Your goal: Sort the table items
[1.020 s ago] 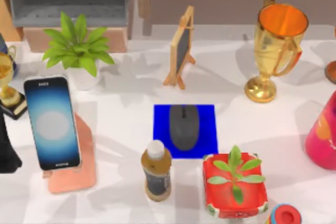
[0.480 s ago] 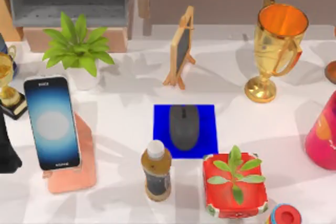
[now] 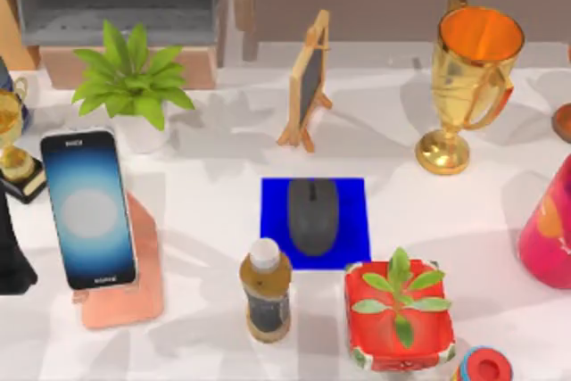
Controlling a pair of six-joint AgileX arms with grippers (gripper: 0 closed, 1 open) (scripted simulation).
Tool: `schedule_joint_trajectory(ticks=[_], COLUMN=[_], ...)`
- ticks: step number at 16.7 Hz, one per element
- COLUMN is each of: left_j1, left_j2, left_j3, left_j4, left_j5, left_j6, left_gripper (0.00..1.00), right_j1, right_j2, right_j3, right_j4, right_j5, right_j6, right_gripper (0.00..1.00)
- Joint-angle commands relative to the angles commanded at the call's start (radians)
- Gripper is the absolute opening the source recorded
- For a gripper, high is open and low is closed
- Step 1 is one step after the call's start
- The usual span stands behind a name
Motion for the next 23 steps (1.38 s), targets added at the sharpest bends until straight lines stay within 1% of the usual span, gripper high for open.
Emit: schedule_joint_trajectory(ticks=[4, 8, 11, 14, 17, 20, 23], left_j1=[0.0, 0.0, 0.0, 0.0, 0.0, 0.0, 0.0], left_j2=[0.0, 0.0, 0.0, 0.0, 0.0, 0.0, 0.0], left_j3=[0.0, 0.0, 0.0, 0.0, 0.0, 0.0, 0.0], left_j4=[0.0, 0.0, 0.0, 0.0, 0.0, 0.0, 0.0], left_j5=[0.0, 0.0, 0.0, 0.0, 0.0, 0.0, 0.0], left_j6=[0.0, 0.0, 0.0, 0.0, 0.0, 0.0, 0.0], left_gripper=[1.0, 1.0, 1.0, 1.0, 1.0, 1.0, 1.0], right_j1=[0.0, 0.0, 0.041, 0.132, 0.258, 0.402, 0.543], right_j2=[-0.039, -0.036, -0.088, -0.177, -0.261, -0.301, -0.289], right_j3=[0.003, 0.001, 0.044, 0.112, 0.188, 0.259, 0.328], right_j4=[-0.041, -0.041, -0.019, -0.024, -0.066, -0.149, -0.266], right_j5=[-0.001, -0.001, 0.003, 0.026, 0.074, 0.146, 0.242], right_j6=[0.0, 0.001, 0.008, 0.025, 0.049, 0.077, 0.103], right_gripper=[0.0, 0.0, 0.0, 0.0, 0.0, 0.0, 0.0])
